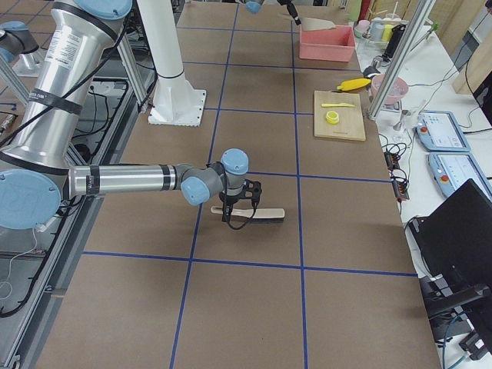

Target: Sweep and dump trash into bin

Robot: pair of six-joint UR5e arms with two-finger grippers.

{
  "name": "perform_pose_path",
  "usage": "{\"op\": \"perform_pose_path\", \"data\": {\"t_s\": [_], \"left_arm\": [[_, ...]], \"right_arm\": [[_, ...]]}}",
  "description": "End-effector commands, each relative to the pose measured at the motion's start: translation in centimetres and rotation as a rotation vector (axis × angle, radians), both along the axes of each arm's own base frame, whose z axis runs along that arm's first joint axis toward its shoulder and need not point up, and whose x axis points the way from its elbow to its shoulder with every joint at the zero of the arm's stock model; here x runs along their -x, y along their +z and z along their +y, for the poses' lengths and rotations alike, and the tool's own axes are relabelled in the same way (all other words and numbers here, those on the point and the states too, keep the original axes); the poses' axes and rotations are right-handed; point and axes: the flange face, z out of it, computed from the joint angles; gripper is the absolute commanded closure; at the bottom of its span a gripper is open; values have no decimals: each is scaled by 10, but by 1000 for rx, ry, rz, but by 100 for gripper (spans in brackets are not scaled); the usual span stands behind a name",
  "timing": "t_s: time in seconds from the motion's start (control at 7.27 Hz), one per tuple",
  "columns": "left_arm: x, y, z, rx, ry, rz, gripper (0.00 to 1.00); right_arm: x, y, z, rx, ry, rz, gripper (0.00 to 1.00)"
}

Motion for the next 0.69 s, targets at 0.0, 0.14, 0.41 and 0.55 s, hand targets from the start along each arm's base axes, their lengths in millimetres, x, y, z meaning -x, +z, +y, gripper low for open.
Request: {"op": "perform_pose_path", "data": {"t_s": [0.0, 0.14, 0.41, 0.55], "left_arm": [[2, 2, 6, 243, -39, 182, 100], [3, 2, 10, 309, -33, 239, 100], [30, 1, 5, 523, -73, 400, 100], [44, -6, -1, 647, -106, 511, 100]], "right_arm": [[-11, -7, -5, -7, 15, -25, 1], [-15, -9, -6, -19, 17, -31, 1], [-35, -4, -10, -100, -15, -29, 1], [-55, 7, -11, -162, -44, -21, 1]]}}
